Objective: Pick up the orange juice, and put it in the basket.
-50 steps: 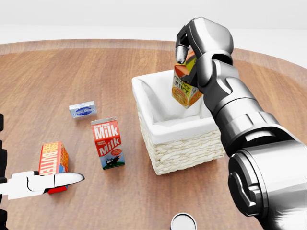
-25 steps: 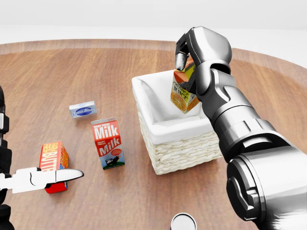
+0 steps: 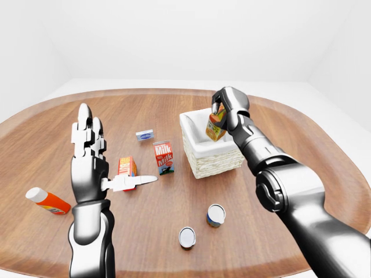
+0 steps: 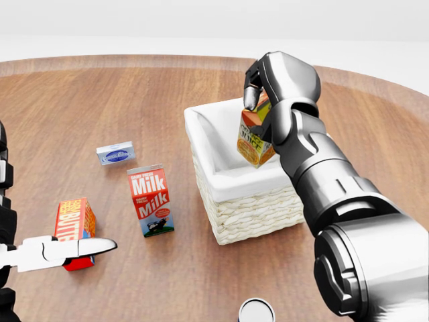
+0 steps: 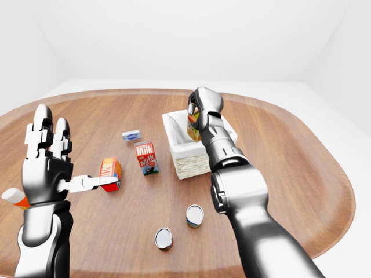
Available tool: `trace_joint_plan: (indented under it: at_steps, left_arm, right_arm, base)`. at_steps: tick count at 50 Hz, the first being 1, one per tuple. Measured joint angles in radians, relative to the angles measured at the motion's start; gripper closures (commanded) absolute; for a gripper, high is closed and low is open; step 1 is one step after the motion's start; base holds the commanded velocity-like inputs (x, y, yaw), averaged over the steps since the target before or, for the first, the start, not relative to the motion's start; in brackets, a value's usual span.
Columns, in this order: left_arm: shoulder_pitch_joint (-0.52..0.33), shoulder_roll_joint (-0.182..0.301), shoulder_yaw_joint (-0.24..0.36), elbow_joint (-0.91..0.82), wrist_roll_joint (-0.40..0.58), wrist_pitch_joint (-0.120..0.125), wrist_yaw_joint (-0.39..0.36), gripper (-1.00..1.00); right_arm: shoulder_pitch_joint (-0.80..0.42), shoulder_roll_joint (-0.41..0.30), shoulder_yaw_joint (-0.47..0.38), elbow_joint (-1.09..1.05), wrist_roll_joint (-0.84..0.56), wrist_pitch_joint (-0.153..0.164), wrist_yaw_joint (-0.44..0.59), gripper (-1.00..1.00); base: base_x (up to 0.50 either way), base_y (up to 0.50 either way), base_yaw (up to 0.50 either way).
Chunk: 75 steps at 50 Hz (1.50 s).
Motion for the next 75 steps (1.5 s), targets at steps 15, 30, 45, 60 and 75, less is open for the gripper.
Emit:
trace_joint_plan:
  at_steps: [15, 30, 45, 60, 75]
  left_arm:
    - [0.003, -0.002, -0.002, -0.016, 0.002, 0.000, -0.001, -1.00]
    - [0.000, -0.002, -0.001, -0.013, 0.001, 0.000, 0.001, -1.00]
    - [0.001, -0.003, -0.003, -0.019, 0.003, 0.000, 0.002, -1.00]
    - [0.002, -0.003, -0.004, -0.020, 0.003, 0.000, 0.002, -1.00]
    - [0.002, -0.003, -0.004, -0.020, 0.003, 0.000, 0.002, -1.00]
  right_arm:
    - [0.022, 0.005, -0.006, 0.002, -0.007, -0.010, -0.016, 1.00]
    - [0.048, 0.014, -0.015, 0.003, -0.022, -0.038, -0.062, 1.00]
    - [0.082, 0.031, -0.022, 0.004, -0.032, -0.062, -0.099, 1.00]
    - [0.113, 0.044, -0.022, 0.005, -0.049, -0.066, -0.107, 1.00]
    - [0.117, 0.047, -0.026, -0.002, -0.070, -0.049, -0.125, -1.00]
  base:
    - [0.00, 0.00, 0.00]
    - [0.00, 0.00, 0.00]
    - [0.00, 0.00, 0.00]
    - [0.00, 0.00, 0.00]
    - [0.00, 0.00, 0.00]
